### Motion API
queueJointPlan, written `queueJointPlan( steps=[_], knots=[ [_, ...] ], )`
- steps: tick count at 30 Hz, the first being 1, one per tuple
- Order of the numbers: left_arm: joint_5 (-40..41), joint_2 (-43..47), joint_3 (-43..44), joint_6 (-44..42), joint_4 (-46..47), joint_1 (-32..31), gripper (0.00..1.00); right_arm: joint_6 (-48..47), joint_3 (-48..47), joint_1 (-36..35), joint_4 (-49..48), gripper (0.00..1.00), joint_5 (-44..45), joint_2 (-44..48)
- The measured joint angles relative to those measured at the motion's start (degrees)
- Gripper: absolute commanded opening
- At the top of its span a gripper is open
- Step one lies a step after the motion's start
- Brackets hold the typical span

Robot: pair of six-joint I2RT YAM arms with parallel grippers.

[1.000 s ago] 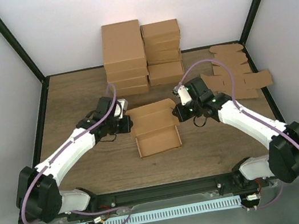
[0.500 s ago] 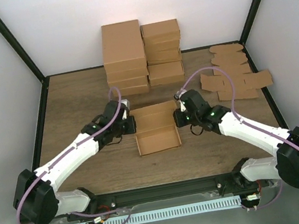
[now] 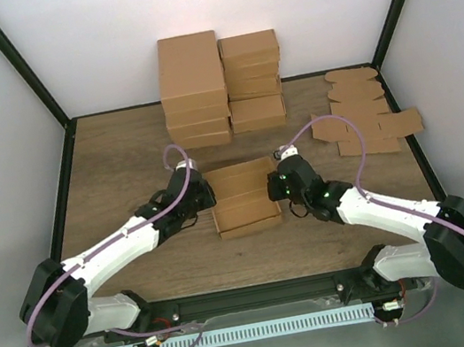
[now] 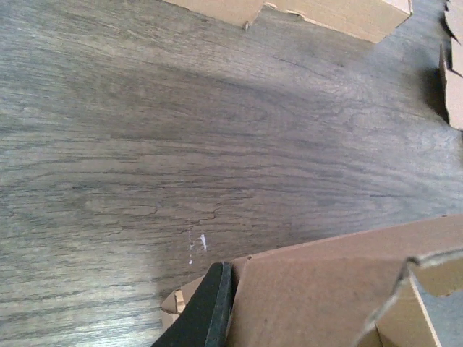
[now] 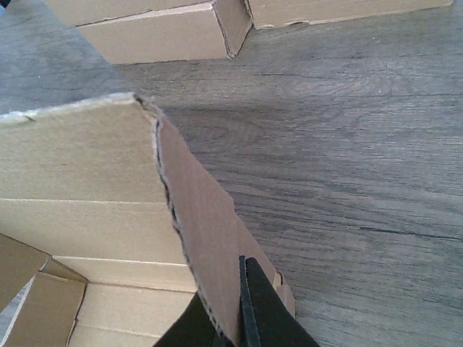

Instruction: Fold the paper box

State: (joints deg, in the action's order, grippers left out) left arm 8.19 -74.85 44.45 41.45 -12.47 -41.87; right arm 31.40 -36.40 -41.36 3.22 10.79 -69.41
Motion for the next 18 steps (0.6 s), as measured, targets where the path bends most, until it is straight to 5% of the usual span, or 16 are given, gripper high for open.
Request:
queueJointPlan(
  steps=[14, 18],
  knots=[
    [2.71, -3.26, -0.44, 3.82, 2.25, -1.57, 0.08, -0.90, 1.07, -0.09, -2.80, 0.01, 2.47, -2.54],
    [1.90, -3.26, -0.81, 5.49, 2.91, -1.57, 0.19, -1.38, 1.62, -0.11, -3.39, 0.01, 2.54, -2.71]
  ],
)
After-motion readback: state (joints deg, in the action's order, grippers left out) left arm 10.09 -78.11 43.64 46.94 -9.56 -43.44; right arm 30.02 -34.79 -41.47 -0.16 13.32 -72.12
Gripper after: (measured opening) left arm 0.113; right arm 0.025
